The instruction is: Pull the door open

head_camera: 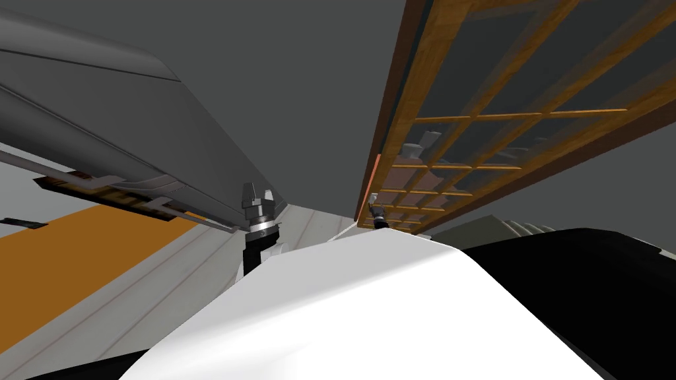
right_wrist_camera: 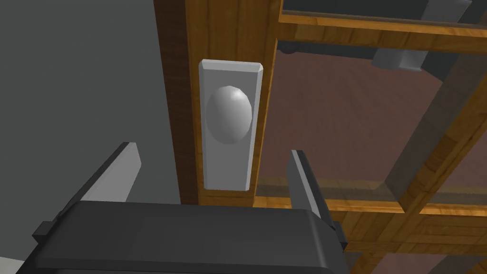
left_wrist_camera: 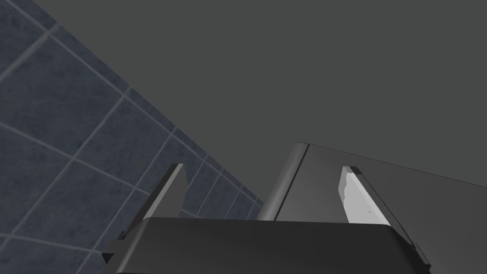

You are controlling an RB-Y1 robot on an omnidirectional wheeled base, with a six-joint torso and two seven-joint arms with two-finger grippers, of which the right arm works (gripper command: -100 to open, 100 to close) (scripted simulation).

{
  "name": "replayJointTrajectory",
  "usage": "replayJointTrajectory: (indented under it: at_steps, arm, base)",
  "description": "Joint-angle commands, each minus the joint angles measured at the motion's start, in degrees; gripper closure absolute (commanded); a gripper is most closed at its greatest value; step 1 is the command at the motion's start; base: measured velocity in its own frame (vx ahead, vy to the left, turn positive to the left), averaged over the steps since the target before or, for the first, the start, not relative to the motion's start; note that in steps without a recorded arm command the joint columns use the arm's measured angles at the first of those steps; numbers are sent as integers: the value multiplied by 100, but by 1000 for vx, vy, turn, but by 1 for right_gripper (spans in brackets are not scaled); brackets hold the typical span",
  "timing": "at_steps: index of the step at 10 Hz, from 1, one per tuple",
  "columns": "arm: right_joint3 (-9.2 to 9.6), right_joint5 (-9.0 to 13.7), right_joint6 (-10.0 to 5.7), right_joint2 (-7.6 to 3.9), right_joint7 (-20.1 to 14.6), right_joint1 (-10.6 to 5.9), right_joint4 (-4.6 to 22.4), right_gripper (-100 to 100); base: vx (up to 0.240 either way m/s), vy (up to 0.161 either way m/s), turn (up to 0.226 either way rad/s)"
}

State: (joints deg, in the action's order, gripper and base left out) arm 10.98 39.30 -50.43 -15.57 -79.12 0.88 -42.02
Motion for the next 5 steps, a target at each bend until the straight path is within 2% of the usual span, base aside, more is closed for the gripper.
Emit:
replayJointTrajectory:
  at_steps: [1,4,5]
  arm:
    - [-33,35,-62,-121,-141,100,16,-100]
    - [-84,87,-132,-294,-331,171,95,-100]
    - [-83,84,-87,-267,-266,181,25,-100]
  base:
    - [204,-33,117]
    - [194,-27,86]
    - [80,-13,1]
